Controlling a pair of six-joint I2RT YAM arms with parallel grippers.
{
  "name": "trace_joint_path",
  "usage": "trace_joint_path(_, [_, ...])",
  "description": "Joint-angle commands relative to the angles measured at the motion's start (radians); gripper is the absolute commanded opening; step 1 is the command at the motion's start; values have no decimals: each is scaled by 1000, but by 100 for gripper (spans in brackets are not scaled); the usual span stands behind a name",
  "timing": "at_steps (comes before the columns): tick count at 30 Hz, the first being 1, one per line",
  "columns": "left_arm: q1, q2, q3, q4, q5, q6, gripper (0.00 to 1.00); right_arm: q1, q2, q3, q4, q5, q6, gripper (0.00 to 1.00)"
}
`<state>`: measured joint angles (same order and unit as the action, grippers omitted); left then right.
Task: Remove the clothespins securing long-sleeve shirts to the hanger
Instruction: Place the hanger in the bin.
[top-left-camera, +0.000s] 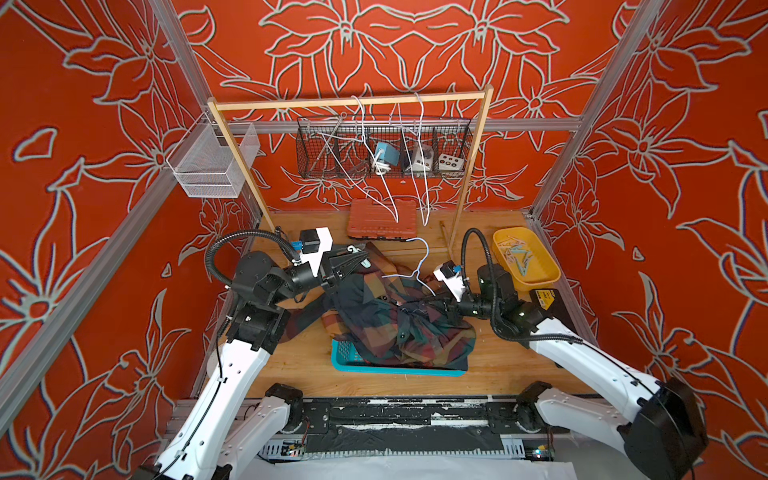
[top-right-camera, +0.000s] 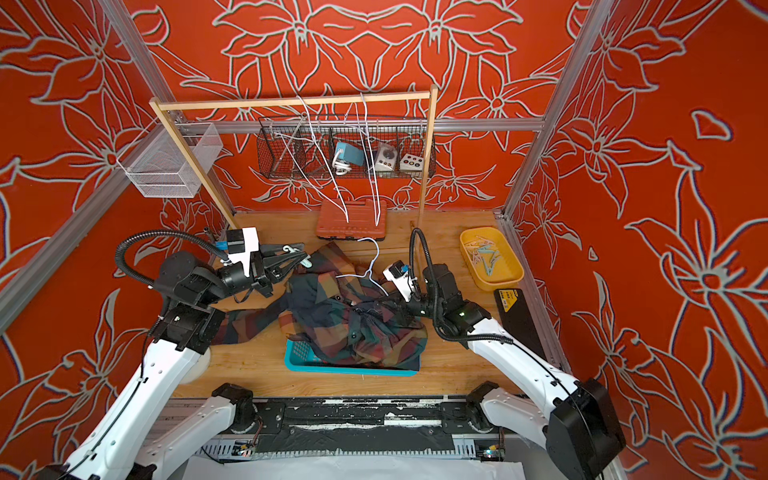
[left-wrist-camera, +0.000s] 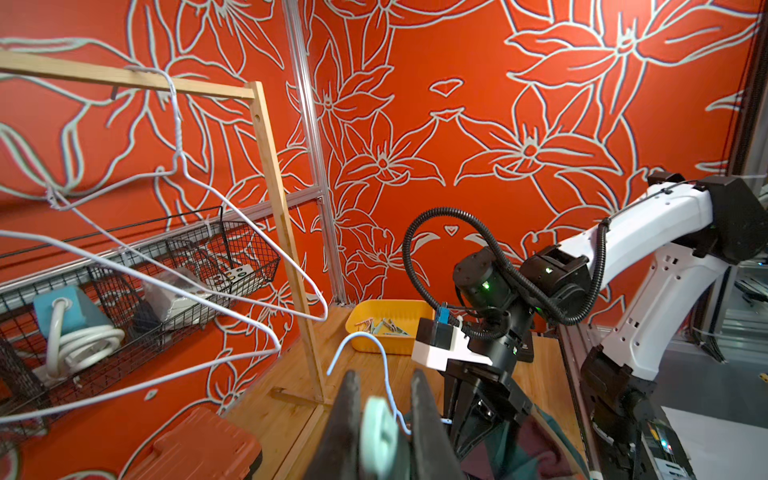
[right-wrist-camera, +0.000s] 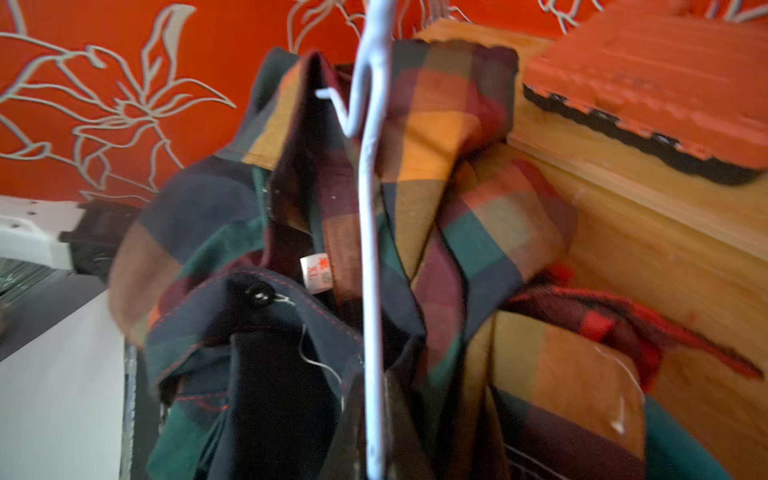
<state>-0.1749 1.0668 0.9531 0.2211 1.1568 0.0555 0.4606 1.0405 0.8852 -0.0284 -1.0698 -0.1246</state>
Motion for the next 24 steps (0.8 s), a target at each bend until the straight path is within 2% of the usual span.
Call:
trace_joint_path(1, [5,-21,28,0,0,15,0,7,-1,37,-8,37,-12,0])
trace_joint_path(8, [5,-68,77,22,-64,7,0,12,38,-12,-38,113,61,0])
trace_joint_path(12, [5,-70,89,42,-91,-16,0,57,25,-73,-41,188,78,0])
trace_joint_path(13, [5,-108,86,44,-101,-21,0,66,27,-85,-44,207,89,0])
trace_joint_path(17, [-1,-159,47,48,-173,-40,0,93,43,-141,-51,338,187,0])
trace_joint_path(22, [-48,-236,-32,63,-349,-77,0,139,35,-213,-117,593,273,0])
trace_joint_path(24, [-73,-251,-55,78,-421,-109,0,154,15,-222,-141,682,289,10])
